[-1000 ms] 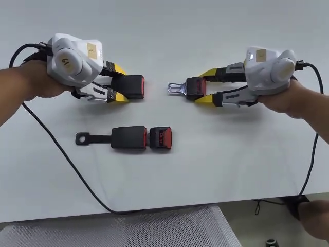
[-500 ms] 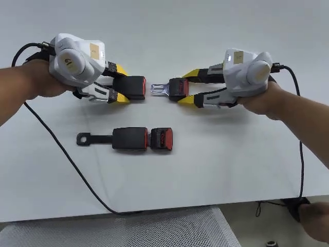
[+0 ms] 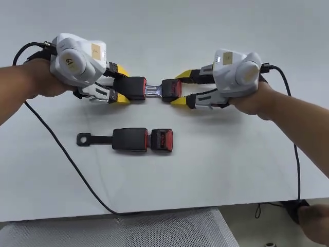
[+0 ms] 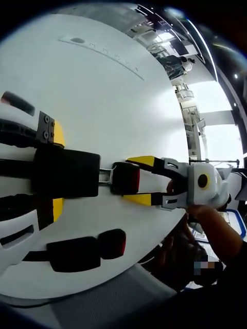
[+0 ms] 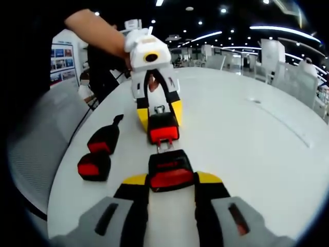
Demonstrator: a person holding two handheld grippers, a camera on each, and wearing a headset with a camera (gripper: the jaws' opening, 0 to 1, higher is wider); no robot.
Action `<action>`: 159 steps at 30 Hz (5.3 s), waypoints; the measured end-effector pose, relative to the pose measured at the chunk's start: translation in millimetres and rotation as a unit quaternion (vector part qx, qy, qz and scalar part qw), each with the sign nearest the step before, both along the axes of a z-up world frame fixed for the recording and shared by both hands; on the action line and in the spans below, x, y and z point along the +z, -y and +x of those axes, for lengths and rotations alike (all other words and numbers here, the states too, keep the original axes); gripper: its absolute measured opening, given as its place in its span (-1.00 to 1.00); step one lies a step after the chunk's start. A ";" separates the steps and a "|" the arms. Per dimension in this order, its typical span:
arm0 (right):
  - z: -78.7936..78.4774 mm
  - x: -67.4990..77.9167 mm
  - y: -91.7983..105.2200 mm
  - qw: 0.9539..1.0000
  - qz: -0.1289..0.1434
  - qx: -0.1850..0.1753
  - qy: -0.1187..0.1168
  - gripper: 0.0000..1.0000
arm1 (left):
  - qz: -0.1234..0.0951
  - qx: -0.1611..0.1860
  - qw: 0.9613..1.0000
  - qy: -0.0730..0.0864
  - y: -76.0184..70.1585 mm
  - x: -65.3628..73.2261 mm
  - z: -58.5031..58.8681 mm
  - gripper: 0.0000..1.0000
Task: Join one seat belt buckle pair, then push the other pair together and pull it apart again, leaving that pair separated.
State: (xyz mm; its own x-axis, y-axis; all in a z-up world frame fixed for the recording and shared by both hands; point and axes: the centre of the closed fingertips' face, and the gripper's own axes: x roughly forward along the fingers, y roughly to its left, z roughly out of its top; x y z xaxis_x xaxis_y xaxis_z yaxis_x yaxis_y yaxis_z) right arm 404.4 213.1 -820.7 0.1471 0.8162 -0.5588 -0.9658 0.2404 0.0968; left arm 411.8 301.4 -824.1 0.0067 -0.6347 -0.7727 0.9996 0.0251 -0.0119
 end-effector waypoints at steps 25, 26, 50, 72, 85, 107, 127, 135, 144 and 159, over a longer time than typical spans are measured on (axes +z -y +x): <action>-4.4 0.1 -24.9 1.000 -0.030 0.000 -0.007 -0.33 | 0.017 -0.025 1.000 0.002 1.9 -1.9 0.3 -0.31; -3.9 0.3 -28.8 1.000 -0.029 0.000 -0.008 -0.33 | 0.021 -0.029 0.999 0.003 2.4 -1.8 1.0 -0.32; -2.0 -1.7 -34.2 0.997 -0.076 -0.004 0.002 -0.34 | 0.032 -0.036 0.999 0.004 3.4 -1.5 -0.2 -0.31; 1.1 -2.1 -34.2 0.996 -0.092 -0.011 0.011 -0.33 | 0.031 -0.033 0.999 0.004 3.4 -1.1 -1.4 -0.31; 2.1 -2.9 -34.3 0.996 -0.090 -0.012 0.012 -0.32 | 0.030 -0.028 0.999 0.003 3.3 -0.7 -1.9 -0.31; 5.1 -8.2 -22.1 0.996 -0.087 -0.010 0.012 -0.31 | 0.025 -0.021 0.999 0.001 2.7 -0.4 -2.1 -0.31; 1.0 -7.8 1.2 0.996 -0.080 -0.023 0.013 -0.31 | 0.030 -0.022 0.999 0.002 4.2 0.3 -3.1 -0.30; 0.0 -5.3 18.4 0.996 -0.079 -0.034 0.010 -0.30 | 0.032 -0.022 0.999 0.002 3.8 -0.1 -2.8 -0.30; -1.0 -1.3 41.8 0.996 -0.086 -0.036 0.006 -0.30 | 0.032 -0.022 0.999 0.002 2.8 -0.4 -2.0 -0.30; 1.7 -1.3 75.2 0.995 -0.094 -0.038 0.001 -0.29 | 0.032 -0.022 0.999 0.002 1.8 -0.7 -1.5 -0.30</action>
State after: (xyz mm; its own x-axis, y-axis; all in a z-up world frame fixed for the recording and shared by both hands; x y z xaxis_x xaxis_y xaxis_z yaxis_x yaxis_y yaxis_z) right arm 406.1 137.9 -822.1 0.2055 0.6843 -0.6996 -0.9445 0.3259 0.0415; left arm 410.3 299.7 -824.8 -0.0176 -0.5836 -0.8118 0.9998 -0.0184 -0.0085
